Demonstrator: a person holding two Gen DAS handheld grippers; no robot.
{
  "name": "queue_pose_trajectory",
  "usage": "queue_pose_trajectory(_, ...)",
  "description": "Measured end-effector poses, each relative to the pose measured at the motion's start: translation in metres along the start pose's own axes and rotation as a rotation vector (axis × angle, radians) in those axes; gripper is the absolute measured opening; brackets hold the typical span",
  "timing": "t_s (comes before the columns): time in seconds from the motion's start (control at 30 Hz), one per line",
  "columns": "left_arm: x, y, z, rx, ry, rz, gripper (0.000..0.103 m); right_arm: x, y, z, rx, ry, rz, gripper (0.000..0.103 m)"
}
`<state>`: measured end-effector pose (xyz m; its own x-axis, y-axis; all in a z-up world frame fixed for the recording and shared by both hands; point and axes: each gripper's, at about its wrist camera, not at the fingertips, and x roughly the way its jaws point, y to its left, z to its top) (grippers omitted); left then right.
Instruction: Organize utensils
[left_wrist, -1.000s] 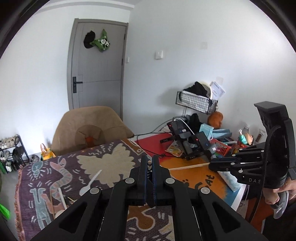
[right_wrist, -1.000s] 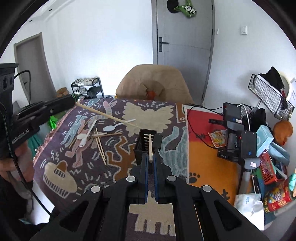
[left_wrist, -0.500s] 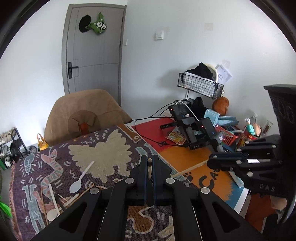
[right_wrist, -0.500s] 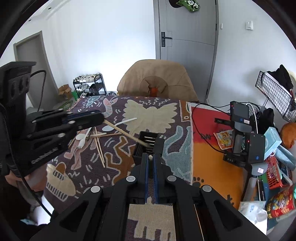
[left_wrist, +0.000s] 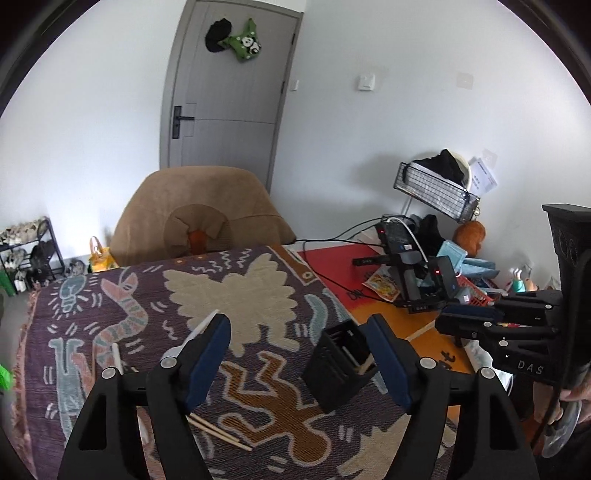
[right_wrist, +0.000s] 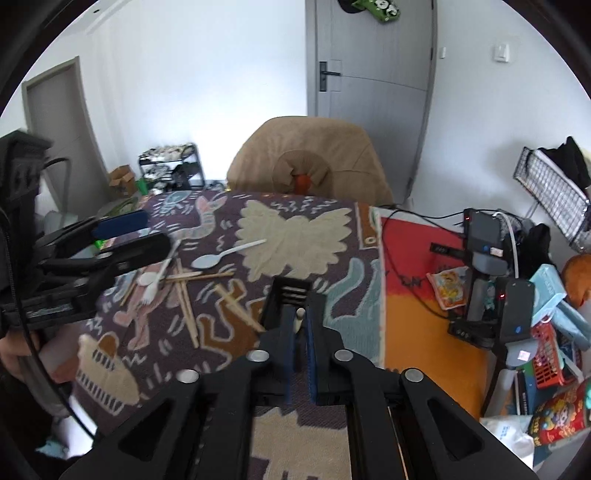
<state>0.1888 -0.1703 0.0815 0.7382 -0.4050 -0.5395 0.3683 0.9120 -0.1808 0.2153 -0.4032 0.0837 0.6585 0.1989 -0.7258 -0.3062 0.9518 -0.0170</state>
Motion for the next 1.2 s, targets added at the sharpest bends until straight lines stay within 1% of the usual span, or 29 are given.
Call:
queue_pose_trajectory(0.03,-0.004,0.004,-0.001,-0.004,-0.007,0.008,0.083,0.000,-0.001,0.000,0.006,-0.004,-0.005,0.039)
queue_pose_trajectory(0.07,-0.006,0.007,-0.001,-0.006,-0.014,0.011,0.087,-0.002,-0.002,-0.001,0.017,-0.013,-0.008,0.051)
queue_pose_trajectory(0.1,-0.010,0.011,-0.003,-0.007,-0.028,0.019,0.092,-0.003,-0.004,-0.003,0.028,-0.016,-0.004,0.053)
queue_pose_trajectory(0.2,-0.022,0.018,-0.007,-0.002,-0.069,0.046,0.100,-0.005,-0.006,-0.007,0.064,-0.005,-0.004,0.054)
queue_pose_trajectory(0.23,-0.026,0.021,-0.008,-0.003,-0.079,0.053,0.100,-0.006,-0.007,-0.008,0.072,-0.005,-0.005,0.055)
queue_pose_trajectory(0.27,-0.031,0.024,-0.010,-0.005,-0.089,0.056,0.101,-0.008,-0.007,-0.010,0.078,-0.008,-0.007,0.059)
queue_pose_trajectory(0.3,-0.034,0.028,-0.011,-0.007,-0.094,0.059,0.101,-0.011,-0.007,-0.012,0.085,-0.012,-0.011,0.066)
queue_pose_trajectory(0.33,-0.037,0.031,-0.013,-0.008,-0.098,0.062,0.102,-0.015,-0.006,-0.014,0.094,-0.021,-0.018,0.070)
queue_pose_trajectory(0.37,-0.040,0.033,-0.015,-0.009,-0.102,0.066,0.103,-0.018,-0.005,-0.016,0.100,-0.032,-0.022,0.077)
queue_pose_trajectory(0.4,-0.044,0.036,-0.017,-0.008,-0.108,0.075,0.103,-0.021,-0.004,-0.017,0.103,-0.042,-0.025,0.082)
queue_pose_trajectory(0.53,-0.057,0.045,-0.025,-0.008,-0.122,0.104,0.103,-0.035,0.006,-0.023,0.111,-0.087,-0.030,0.088)
queue_pose_trajectory(0.6,-0.066,0.051,-0.030,-0.013,-0.137,0.118,0.103,-0.040,0.014,-0.028,0.120,-0.109,-0.009,0.100)
queue_pose_trajectory(0.63,-0.071,0.055,-0.032,-0.019,-0.147,0.125,0.103,-0.040,0.018,-0.030,0.120,-0.116,0.008,0.103)
queue_pose_trajectory(0.7,-0.080,0.061,-0.037,-0.025,-0.159,0.135,0.103,-0.041,0.028,-0.034,0.117,-0.133,0.034,0.103)
queue_pose_trajectory(0.83,-0.096,0.074,-0.045,-0.020,-0.178,0.167,0.103,-0.036,0.051,-0.043,0.096,-0.153,0.041,0.103)
queue_pose_trajectory(0.93,-0.104,0.085,-0.050,-0.027,-0.173,0.189,0.103,-0.030,0.067,-0.048,0.081,-0.169,0.061,0.103)
queue_pose_trajectory(1.1,-0.115,0.105,-0.062,-0.052,-0.157,0.217,0.103,-0.020,0.092,-0.056,0.039,-0.200,0.063,0.103)
queue_pose_trajectory(1.2,-0.117,0.113,-0.070,-0.054,-0.142,0.245,0.103,-0.010,0.102,-0.062,0.034,-0.199,0.094,0.103)
